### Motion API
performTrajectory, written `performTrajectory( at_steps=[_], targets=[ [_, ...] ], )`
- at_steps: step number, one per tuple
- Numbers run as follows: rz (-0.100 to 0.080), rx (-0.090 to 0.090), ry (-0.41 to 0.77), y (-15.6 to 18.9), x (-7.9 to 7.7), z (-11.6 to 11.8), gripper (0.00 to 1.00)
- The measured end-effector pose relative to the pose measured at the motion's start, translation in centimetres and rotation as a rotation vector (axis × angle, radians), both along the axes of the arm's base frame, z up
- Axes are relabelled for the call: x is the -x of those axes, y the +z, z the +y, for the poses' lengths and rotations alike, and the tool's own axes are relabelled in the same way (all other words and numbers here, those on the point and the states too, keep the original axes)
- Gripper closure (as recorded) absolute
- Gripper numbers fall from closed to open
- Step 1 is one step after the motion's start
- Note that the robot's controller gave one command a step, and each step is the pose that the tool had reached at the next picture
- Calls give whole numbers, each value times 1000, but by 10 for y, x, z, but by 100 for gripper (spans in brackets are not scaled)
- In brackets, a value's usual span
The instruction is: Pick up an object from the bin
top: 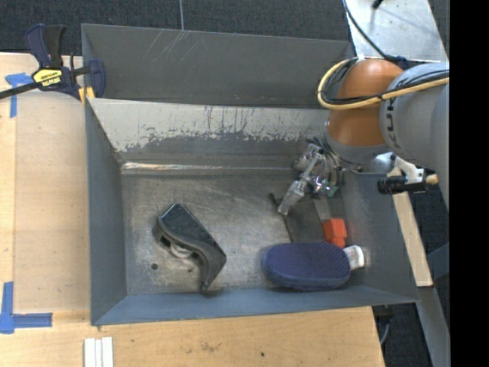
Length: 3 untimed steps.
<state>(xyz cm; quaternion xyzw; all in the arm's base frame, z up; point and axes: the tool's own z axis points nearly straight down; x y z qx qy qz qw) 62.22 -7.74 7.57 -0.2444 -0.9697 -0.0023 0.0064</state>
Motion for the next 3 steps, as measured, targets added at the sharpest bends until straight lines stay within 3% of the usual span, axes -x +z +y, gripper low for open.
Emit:
performTrajectory(
  at_steps=[1,2,3],
  targets=[
    [-31,11,-3,2,-6,-4,100],
    [-23,8,1,71,-4,7,100],
    [-23,10,143,151,-6,1,100]
  ],
)
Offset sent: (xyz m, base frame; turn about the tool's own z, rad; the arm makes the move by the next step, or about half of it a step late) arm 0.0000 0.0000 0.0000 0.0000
